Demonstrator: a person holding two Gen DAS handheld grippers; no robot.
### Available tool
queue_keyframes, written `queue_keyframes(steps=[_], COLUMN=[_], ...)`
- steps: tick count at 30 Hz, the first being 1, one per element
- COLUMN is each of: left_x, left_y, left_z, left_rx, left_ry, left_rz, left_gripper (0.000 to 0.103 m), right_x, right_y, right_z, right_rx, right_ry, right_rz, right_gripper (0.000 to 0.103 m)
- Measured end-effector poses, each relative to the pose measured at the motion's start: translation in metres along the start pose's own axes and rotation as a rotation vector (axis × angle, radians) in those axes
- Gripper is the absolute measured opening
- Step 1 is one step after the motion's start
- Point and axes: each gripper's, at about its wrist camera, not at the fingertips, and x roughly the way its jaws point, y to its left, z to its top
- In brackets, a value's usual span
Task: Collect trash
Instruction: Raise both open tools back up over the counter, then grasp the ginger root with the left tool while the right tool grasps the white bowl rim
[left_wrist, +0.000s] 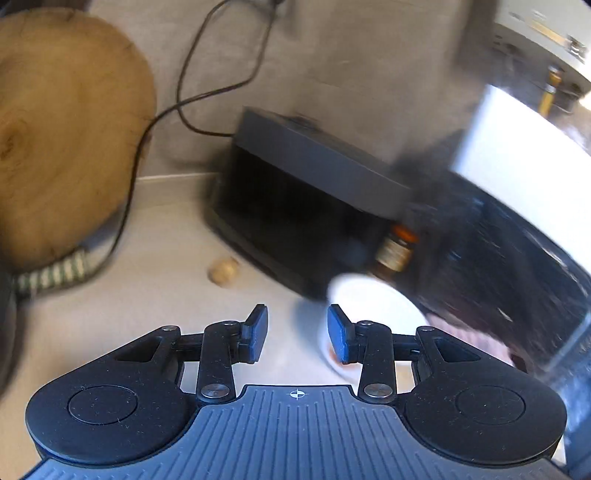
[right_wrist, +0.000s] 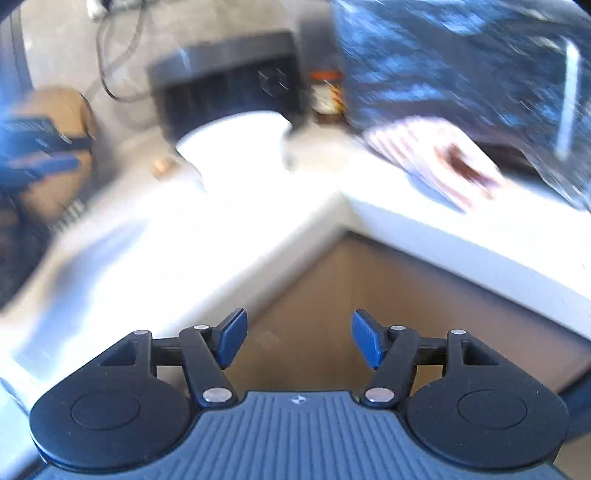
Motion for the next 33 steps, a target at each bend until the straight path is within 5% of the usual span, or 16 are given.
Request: queue_keyframes(steps=[5,12,18,24,33], left_x=[0.08,0.171,0.226,0.242,0.211], left_y=[0.033,0.046,0.046,0.056,0.065], left_z=[0.03,0.043,0.039,0.031,0.021], left_rx=[0.178,0.24,0.28,0.283,0.206], left_ry=[0.052,0.142,0.24,0.258,0.257], left_rz=[0.066,0.125,0.159,0.192,0.072], left_gripper=[0.04,0.04,0.042,0.046,0.041], right_x=[0.007,0.027,0.034,0.047,0.131], right_y=[0.047,0.084,0.082,0.054,0.019], right_z=[0.029,0.025,0.03,0.075,0.163], right_rx=[-0.081,-0.153,-0.186,-0.108,0.16], right_ry=[-0.008,0.066,0.044,0.028,0.081], right_rz=[-0.016,-0.055,-0.098,-0.107,-0.067], right_gripper=[0.064,0.064,0.064,0.064,0.064])
